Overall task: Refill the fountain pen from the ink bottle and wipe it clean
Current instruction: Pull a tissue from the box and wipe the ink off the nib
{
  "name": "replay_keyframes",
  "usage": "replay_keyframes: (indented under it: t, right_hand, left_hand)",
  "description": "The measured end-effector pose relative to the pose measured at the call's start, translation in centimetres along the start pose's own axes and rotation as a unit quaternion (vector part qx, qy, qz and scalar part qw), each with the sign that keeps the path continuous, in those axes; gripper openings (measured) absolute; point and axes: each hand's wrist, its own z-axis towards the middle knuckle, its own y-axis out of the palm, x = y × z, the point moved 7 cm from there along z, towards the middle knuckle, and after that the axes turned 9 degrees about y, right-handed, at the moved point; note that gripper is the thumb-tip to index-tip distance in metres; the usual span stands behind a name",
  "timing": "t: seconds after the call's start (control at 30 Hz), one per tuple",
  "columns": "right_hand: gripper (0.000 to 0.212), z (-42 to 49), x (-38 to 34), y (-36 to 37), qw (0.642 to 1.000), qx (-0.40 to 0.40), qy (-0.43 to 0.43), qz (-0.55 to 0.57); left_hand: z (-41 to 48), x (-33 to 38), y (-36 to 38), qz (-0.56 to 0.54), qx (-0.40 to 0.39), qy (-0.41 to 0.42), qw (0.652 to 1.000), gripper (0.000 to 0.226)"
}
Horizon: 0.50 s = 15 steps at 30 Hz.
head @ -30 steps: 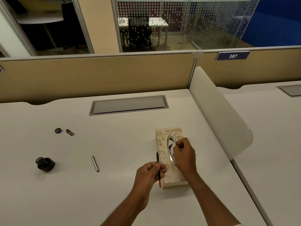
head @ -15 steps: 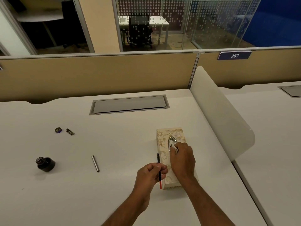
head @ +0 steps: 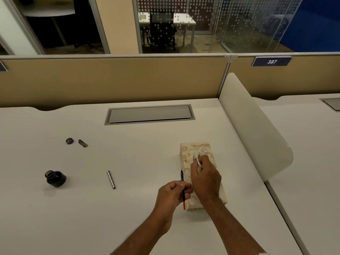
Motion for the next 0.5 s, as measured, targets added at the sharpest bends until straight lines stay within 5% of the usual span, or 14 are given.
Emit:
replay_keyframes:
  t: [0.5]
  right_hand:
    - [0.014, -1.6, -5.1, -2.4, 0.964, -0.033, 0.051, 0.259]
  left_hand:
    - [-2.5, 4.9, -3.3, -0.044, -0.013, 0.071, 0.996, 0.024]
